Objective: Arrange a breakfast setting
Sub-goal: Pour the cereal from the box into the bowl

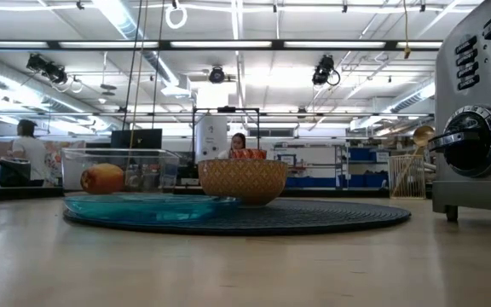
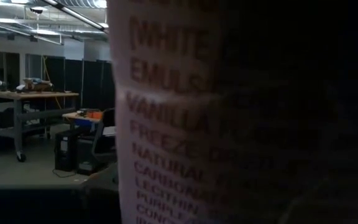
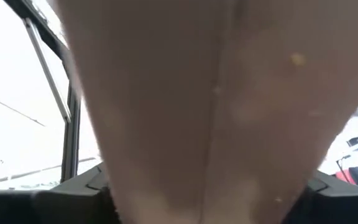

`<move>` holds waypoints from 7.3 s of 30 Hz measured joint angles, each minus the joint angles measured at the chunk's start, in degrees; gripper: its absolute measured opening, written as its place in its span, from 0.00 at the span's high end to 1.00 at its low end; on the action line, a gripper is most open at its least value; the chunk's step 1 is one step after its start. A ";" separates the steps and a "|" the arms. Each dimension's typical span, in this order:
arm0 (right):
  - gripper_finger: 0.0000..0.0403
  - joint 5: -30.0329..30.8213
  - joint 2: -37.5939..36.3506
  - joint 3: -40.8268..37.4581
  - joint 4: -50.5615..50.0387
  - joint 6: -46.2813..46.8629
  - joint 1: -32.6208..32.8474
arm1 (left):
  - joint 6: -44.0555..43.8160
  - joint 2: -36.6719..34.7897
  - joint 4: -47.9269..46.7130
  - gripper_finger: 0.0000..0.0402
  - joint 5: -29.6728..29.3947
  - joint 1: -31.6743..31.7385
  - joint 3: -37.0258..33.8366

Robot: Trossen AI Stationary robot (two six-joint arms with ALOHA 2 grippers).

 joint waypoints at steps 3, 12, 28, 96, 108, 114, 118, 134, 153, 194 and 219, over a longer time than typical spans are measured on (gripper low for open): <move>0.37 -0.07 0.00 0.00 0.02 -1.15 0.02 | -0.02 0.00 -0.02 0.50 0.03 0.00 0.00; 0.30 -0.24 -0.09 0.00 1.52 -1.36 -0.26 | -0.07 0.00 -0.19 0.50 0.09 0.02 0.00; 0.34 -1.51 -0.23 -0.02 6.61 0.32 -1.38 | -1.20 -0.11 -0.31 0.50 -0.19 -0.02 0.00; 0.52 -48.65 -51.58 -69.09 0.64 33.41 -45.60 | -26.76 -5.77 -45.84 0.41 -6.84 0.83 0.00; 0.52 -65.86 -51.58 -69.09 0.91 42.15 -62.48 | -31.47 1.99 -49.72 0.42 -9.57 -2.71 0.00; 0.52 -68.16 -51.63 -66.75 1.34 46.04 -65.82 | -31.47 3.52 -49.22 0.42 -9.60 -2.60 -0.01; 0.52 -69.87 -51.55 -64.72 -5.23 43.99 -66.53 | -30.88 3.56 -49.17 0.42 -9.62 -2.62 0.00; 0.52 -65.83 -51.52 -64.63 -17.49 25.78 -62.20 | -27.54 3.65 -51.50 0.42 -9.51 -3.34 -0.02; 0.52 -62.21 -51.52 -50.30 -57.70 6.14 -56.32 | -27.99 3.67 -59.35 0.42 -6.80 -3.69 -0.04; 0.52 -49.64 -52.89 -36.68 -88.78 -15.96 -44.80 | -31.08 3.67 -60.48 0.42 -6.93 -3.69 -0.04; 0.52 -36.85 -46.72 -26.56 -96.06 -20.67 -32.41 | -30.86 3.67 -60.76 0.42 -6.91 -3.96 -0.04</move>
